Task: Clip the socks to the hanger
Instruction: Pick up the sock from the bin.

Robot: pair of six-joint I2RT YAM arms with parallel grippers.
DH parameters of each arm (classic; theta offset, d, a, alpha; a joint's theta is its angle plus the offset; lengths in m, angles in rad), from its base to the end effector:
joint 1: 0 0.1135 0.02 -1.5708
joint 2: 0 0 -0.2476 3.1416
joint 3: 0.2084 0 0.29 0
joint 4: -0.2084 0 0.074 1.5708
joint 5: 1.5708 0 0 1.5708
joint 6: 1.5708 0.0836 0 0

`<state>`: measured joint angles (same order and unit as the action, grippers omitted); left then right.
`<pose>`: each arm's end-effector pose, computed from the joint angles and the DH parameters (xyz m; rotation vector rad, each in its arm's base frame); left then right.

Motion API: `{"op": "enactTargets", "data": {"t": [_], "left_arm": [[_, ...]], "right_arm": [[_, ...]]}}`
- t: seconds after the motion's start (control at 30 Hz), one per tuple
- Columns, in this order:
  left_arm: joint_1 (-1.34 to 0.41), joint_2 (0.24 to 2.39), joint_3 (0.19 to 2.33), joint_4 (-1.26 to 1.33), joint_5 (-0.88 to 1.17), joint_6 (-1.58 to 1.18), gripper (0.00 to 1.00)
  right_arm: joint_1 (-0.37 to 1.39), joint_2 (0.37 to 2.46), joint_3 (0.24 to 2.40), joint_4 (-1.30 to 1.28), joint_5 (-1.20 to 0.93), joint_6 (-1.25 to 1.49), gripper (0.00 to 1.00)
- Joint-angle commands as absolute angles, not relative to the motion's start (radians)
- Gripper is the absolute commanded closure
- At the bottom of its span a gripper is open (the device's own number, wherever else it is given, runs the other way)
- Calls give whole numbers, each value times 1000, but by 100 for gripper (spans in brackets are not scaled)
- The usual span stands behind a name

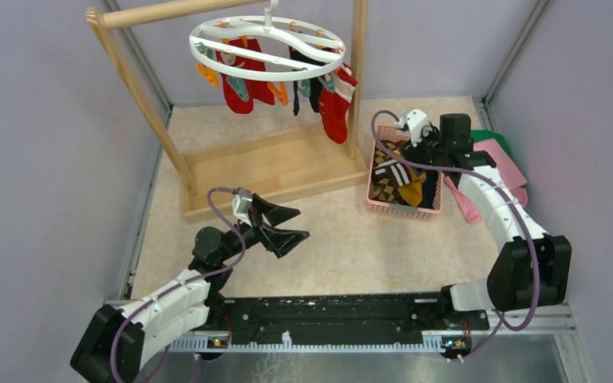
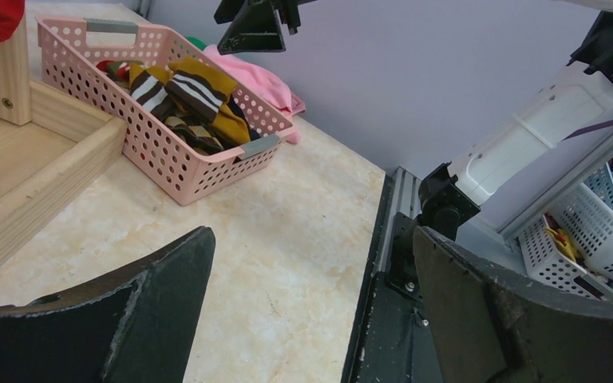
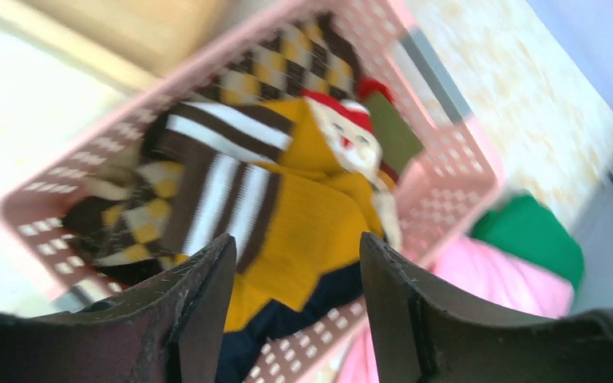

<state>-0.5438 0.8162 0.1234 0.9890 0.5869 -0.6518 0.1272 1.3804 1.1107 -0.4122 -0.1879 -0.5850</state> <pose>0.1852 -0.1661 0.2008 0.4789 1.3824 -1.3680 0.3787 0.0642 0.2405 -0.8737 2.0612 -0.0364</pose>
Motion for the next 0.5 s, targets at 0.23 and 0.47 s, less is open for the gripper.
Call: {"op": "enactTargets", "data": {"t": [0.23,0.47], "left_arm": [[-543,792,109,1069,594,-662,0],[-542,793,101,1075,590,-670,0]], "right_arm": [[244,1421,1016,-291,-225,-556,31],[342,1522,1008,-215,8,-499,30]]}}
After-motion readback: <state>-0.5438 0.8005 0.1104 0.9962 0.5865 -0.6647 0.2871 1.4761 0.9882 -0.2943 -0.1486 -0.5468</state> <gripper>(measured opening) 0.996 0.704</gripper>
